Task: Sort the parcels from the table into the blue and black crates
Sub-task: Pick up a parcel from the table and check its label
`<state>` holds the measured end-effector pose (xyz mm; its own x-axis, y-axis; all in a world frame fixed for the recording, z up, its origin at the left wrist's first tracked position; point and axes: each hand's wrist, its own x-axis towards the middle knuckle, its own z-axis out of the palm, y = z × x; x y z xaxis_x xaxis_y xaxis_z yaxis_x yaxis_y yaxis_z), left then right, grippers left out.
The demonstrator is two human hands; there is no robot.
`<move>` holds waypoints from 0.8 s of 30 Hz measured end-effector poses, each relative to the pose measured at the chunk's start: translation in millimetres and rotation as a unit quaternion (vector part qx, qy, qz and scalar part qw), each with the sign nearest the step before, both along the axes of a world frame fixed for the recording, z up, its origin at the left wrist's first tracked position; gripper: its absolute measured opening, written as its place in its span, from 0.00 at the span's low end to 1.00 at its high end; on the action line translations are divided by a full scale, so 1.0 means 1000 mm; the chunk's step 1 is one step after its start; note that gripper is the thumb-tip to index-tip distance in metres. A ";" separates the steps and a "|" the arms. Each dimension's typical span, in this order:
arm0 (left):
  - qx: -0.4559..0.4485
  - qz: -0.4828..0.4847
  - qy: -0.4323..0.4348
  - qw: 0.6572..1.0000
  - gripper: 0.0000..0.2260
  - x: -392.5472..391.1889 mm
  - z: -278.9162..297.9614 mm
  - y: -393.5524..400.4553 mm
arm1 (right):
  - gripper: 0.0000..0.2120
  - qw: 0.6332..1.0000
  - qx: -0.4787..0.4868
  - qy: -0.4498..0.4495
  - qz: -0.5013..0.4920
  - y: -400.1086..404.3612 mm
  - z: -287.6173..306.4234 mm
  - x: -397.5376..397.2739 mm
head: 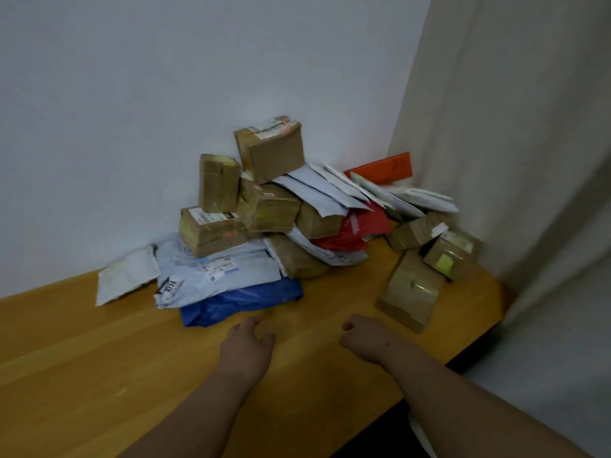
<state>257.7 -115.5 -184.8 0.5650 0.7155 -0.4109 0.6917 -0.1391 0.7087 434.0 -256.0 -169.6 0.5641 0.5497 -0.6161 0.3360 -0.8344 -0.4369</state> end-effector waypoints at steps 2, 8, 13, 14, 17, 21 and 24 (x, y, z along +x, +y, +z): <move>-0.005 -0.001 0.008 1.000 0.23 0.016 -0.003 -0.012 | 0.20 1.000 -0.002 -0.008 -0.022 -0.013 -0.003 0.022; -0.020 -0.019 0.035 0.999 0.24 0.054 -0.014 -0.021 | 0.18 0.998 -0.004 0.004 -0.070 -0.038 -0.018 0.054; -0.017 -0.057 0.034 0.998 0.24 0.100 -0.020 -0.034 | 0.20 0.994 0.013 0.005 -0.111 -0.062 -0.023 0.083; -0.016 -0.065 0.037 0.997 0.24 0.110 -0.021 -0.039 | 0.20 0.992 0.021 0.003 -0.123 -0.067 -0.026 0.090; -0.012 -0.089 0.053 0.994 0.24 0.138 -0.022 -0.054 | 0.20 0.986 0.035 0.016 -0.162 -0.083 -0.035 0.111; -0.029 -0.094 0.052 0.994 0.24 0.186 -0.026 -0.071 | 0.26 0.973 0.064 0.038 -0.217 -0.101 -0.042 0.145; -0.043 -0.078 0.055 0.994 0.25 0.228 -0.033 -0.087 | 0.27 0.969 0.068 0.074 -0.225 -0.111 -0.040 0.178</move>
<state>485.3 -203.0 -218.1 0.6145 0.5816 -0.5331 0.7408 -0.1930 0.6434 611.9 -366.6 -209.6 0.6772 0.3504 -0.6470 -0.1234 -0.8128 -0.5693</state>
